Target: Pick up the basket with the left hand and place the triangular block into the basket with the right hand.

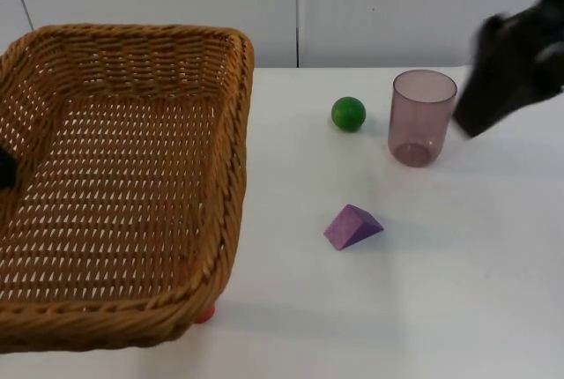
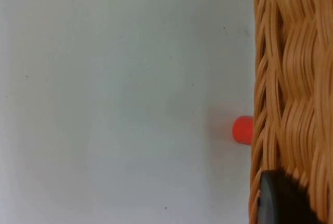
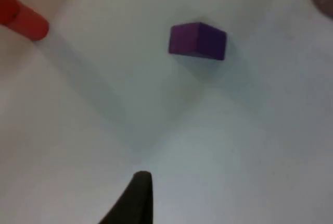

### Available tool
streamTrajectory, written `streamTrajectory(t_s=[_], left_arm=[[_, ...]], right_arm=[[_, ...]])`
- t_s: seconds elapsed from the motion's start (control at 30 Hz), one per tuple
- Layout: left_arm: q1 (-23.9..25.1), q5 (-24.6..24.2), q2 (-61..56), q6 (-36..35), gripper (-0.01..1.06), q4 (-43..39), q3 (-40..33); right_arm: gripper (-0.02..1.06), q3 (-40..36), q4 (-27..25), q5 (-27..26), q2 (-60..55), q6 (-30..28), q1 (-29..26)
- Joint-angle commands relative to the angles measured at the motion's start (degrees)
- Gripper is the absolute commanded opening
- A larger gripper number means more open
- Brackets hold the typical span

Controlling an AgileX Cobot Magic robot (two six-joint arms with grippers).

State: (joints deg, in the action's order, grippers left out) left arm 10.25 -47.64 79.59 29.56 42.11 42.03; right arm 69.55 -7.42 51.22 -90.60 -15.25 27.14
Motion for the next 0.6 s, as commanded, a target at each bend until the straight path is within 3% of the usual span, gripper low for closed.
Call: streamTrajectory(t_s=[0.0, 0.27, 0.43, 0.57], left_arm=[[0.0, -0.3, -0.7, -0.1, 0.0, 2.3, 0.0], [0.0, -0.3, -0.7, -0.1, 0.0, 2.3, 0.0], [0.0, -0.4, -0.7, -0.1, 0.0, 2.4, 0.0], [0.0, -0.9, -0.7, -0.1, 0.0, 2.4, 0.0]], right_arm=[[1.03, 2.9, 1.2, -0.7, -3.6, -1.3, 3.4], [1.03, 6.8, 1.2, -1.5, -6.9, -2.6, 7.1], [1.03, 10.2, 1.2, 2.7, -10.1, -11.2, 8.2], [1.03, 13.6, 1.4, 6.7, -16.4, -24.5, 7.9]])
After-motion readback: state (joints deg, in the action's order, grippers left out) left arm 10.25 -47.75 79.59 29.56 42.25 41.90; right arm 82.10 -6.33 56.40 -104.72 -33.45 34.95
